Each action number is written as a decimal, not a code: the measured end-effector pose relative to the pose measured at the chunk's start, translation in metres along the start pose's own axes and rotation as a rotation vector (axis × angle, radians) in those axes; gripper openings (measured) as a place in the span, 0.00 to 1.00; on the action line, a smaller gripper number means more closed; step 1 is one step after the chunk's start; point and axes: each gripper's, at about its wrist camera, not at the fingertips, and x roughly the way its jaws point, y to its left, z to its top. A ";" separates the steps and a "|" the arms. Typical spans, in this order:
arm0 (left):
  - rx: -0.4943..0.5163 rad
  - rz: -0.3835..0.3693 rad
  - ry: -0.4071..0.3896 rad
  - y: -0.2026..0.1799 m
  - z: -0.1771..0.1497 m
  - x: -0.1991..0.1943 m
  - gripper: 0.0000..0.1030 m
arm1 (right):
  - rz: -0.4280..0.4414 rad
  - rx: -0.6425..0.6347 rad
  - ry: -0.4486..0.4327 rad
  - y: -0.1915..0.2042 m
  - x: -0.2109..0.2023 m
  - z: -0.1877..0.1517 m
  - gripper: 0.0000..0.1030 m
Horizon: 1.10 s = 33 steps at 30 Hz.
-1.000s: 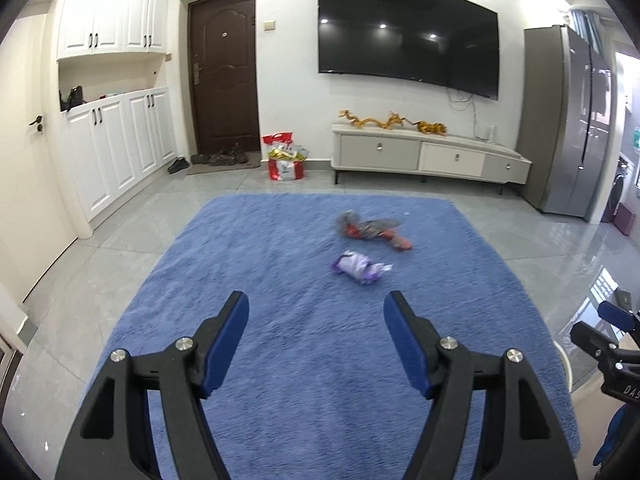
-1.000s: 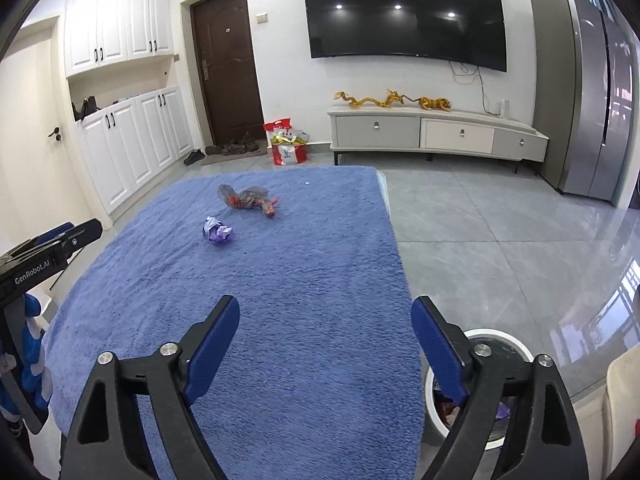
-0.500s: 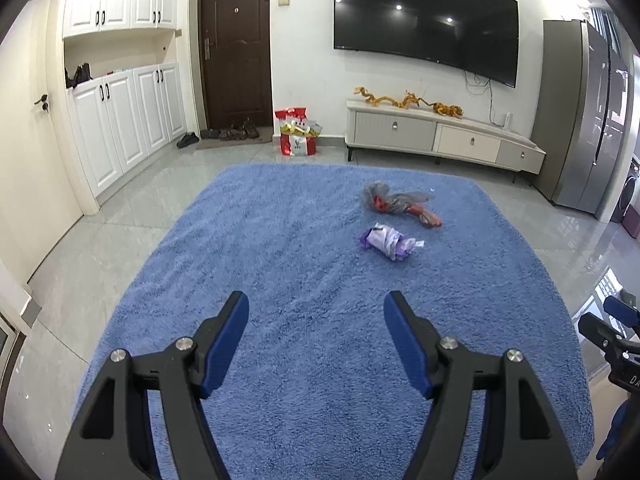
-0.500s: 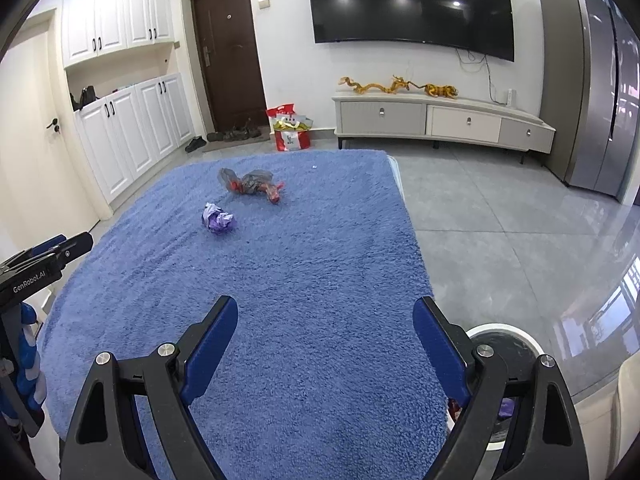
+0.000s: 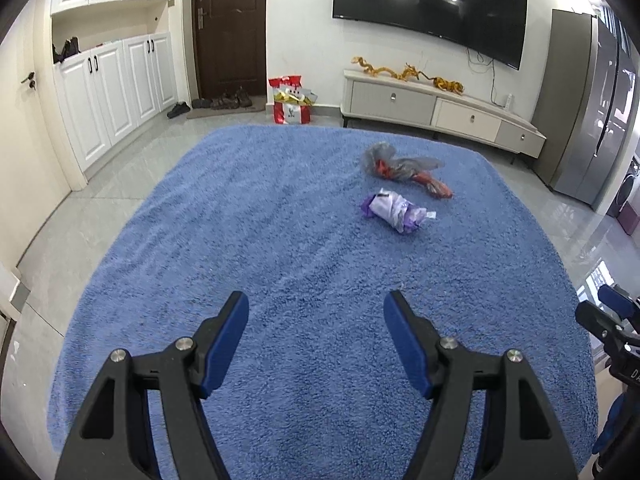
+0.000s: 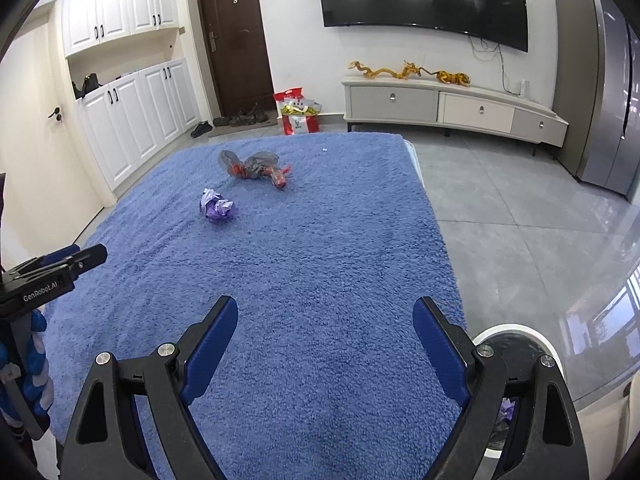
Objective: Collect trash
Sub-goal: 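Move both open tools back over the last trash on the rug, then grasp the white-purple packet with the left tool while the right tool grasps the red-grey wrapper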
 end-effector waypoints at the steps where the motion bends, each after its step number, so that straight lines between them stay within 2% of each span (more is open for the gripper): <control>1: -0.004 -0.012 0.008 0.000 0.001 0.003 0.67 | 0.004 -0.003 0.002 0.000 0.003 0.001 0.86; 6: -0.023 -0.125 0.055 -0.005 0.011 0.021 0.67 | 0.020 -0.014 0.001 -0.002 0.015 0.011 0.86; 15: -0.006 -0.216 0.068 -0.036 0.048 0.061 0.67 | 0.051 -0.031 -0.047 -0.010 0.038 0.049 0.85; 18: -0.014 -0.232 0.067 -0.047 0.062 0.076 0.67 | 0.055 -0.035 -0.060 -0.010 0.046 0.060 0.85; 22: -0.018 -0.205 0.072 -0.057 0.077 0.098 0.67 | 0.065 -0.039 -0.069 -0.011 0.059 0.075 0.85; 26: -0.038 -0.186 0.108 -0.055 0.077 0.119 0.65 | 0.092 -0.045 -0.071 -0.006 0.079 0.090 0.85; 31: -0.052 -0.200 0.123 -0.046 0.067 0.134 0.36 | 0.133 -0.065 -0.060 0.008 0.112 0.110 0.83; 33: -0.050 -0.200 0.102 -0.042 0.064 0.133 0.30 | 0.151 -0.079 -0.047 0.016 0.130 0.116 0.82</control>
